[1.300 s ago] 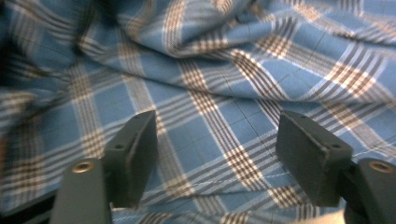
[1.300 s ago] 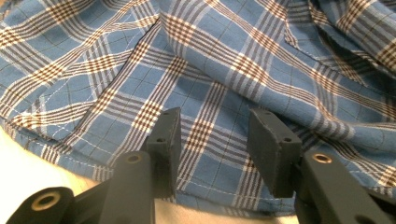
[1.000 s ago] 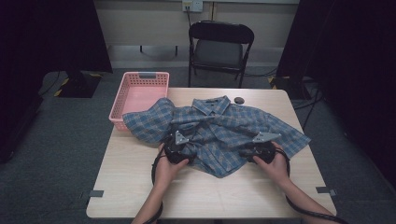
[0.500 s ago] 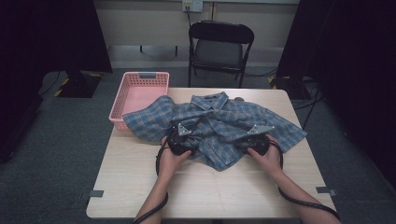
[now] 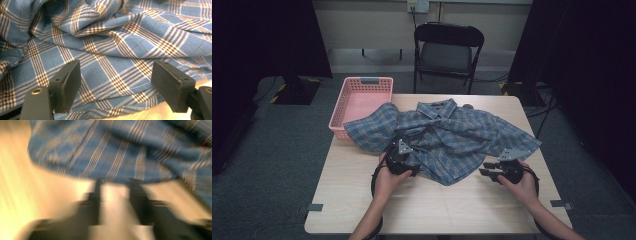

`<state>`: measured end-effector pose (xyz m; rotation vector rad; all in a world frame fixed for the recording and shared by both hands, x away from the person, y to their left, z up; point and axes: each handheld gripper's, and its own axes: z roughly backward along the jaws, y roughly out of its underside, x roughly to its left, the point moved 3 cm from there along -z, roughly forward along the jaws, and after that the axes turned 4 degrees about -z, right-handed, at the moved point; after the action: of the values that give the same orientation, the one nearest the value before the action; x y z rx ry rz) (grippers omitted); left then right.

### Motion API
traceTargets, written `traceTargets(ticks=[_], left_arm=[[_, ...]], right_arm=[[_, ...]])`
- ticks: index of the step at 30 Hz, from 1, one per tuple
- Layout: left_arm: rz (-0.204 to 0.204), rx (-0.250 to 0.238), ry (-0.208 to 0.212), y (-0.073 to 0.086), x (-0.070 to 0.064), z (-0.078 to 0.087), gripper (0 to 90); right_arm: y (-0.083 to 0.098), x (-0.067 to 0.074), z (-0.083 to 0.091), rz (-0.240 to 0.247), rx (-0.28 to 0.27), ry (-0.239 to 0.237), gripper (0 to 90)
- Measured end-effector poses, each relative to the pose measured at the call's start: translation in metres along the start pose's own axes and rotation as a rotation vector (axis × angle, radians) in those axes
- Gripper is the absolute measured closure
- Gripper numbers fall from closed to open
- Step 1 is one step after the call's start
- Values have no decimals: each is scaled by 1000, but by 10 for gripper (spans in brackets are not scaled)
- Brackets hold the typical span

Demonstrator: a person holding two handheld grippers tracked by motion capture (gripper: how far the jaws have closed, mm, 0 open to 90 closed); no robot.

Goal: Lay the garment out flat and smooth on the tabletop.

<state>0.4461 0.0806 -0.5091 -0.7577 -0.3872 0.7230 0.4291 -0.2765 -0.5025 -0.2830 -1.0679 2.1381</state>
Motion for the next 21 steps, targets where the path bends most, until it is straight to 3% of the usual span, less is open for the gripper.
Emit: traceTargets(ticks=[1,3,5,8,10,11,16,21], left_arm=[[-2,-6,-4,0,0,0,238],[1,-26,0,1,-1,0,238],[0,-16,10,3,-2,-1,238],[-6,-13,19,6,-5,-2,238],[-10,-11,23,6,-7,-4,238],[-6,-11,25,7,-8,-4,238],[-12,-19,13,5,-10,-1,237],[-13,-28,26,2,-13,0,237]], right_arm=[[-5,-2,-3,-10,-6,5,567],[-16,-4,-15,-16,-19,19,520],[-23,-3,-33,3,-4,44,517],[-24,0,-52,10,3,73,619],[-26,4,-52,28,23,42,830],[-25,5,-51,36,22,43,887],[-14,16,-38,51,45,-10,900],[-1,30,-11,61,35,-60,900]])
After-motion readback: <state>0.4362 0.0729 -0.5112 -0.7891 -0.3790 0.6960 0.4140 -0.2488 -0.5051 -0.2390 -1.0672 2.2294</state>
